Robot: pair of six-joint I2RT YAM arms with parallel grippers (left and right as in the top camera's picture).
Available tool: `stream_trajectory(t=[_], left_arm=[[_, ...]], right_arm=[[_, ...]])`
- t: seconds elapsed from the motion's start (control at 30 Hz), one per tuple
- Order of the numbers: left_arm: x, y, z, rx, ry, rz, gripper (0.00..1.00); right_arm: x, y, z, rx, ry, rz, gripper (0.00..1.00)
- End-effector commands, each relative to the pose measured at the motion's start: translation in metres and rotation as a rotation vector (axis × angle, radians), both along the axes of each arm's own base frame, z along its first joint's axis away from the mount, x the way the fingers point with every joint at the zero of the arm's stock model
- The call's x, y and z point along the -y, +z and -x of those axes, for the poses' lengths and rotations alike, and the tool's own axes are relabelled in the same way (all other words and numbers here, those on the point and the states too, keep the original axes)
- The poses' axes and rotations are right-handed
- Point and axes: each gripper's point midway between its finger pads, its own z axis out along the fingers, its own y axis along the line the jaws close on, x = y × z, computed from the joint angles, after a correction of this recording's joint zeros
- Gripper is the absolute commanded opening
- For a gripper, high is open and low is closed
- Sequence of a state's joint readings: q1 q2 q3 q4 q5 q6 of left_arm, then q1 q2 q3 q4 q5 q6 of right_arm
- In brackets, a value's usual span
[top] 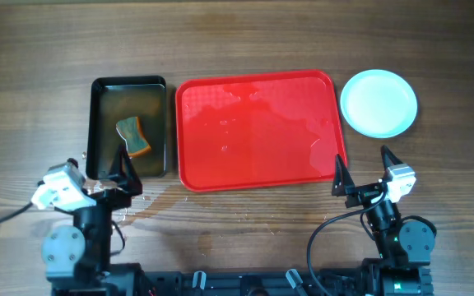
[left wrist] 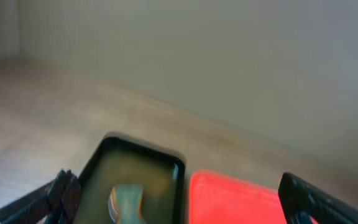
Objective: Clean dirty plates on tray and stack at the side
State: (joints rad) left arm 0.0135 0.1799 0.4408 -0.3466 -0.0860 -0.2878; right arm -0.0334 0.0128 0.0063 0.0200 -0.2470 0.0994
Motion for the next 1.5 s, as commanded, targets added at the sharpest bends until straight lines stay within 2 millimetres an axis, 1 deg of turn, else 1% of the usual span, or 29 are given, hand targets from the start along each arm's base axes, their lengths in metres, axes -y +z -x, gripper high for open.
stream_trajectory(t=[0.0,0.1,0.2,0.27,0.4,0.47,0.5,0.53,1.47], left_arm=[[-0.003,-0.027,-0.009,0.046,0.015,-0.049,1.0],[-0.003,-0.038,-0.013,0.108,0.016,-0.078,1.0],[-0.003,-0.051,-0.014,0.13,0.016,-0.104,1.0],[-0.003,-0.06,-0.015,0.114,0.011,-0.131,1.0],[0.008,-0.075,-0.019,0.079,-0.055,-0.236,1.0],[0.01,-0.087,-0.02,0.055,-0.073,-0.255,1.0],[0.011,-0.098,-0.021,0.018,-0.081,-0.253,1.0],[0.011,-0.104,-0.02,-0.003,-0.089,-0.251,1.0],[0.012,-0.103,-0.02,0.001,-0.094,-0.248,1.0]], right_arm=[[-0.004,0.002,0.001,0.014,0.02,0.018,1.0],[-0.004,0.002,0.001,0.014,0.02,0.019,1.0],[-0.004,0.002,0.001,0.014,0.02,0.019,1.0],[-0.004,0.002,0.001,0.014,0.02,0.019,1.0],[-0.004,0.002,0.001,0.014,0.02,0.018,1.0],[-0.004,0.002,0.001,0.014,0.02,0.018,1.0],[-0.004,0.002,0.001,0.014,0.02,0.018,1.0],[-0.004,0.002,0.001,0.014,0.02,0.018,1.0],[-0.004,0.002,0.001,0.013,0.02,0.018,1.0]])
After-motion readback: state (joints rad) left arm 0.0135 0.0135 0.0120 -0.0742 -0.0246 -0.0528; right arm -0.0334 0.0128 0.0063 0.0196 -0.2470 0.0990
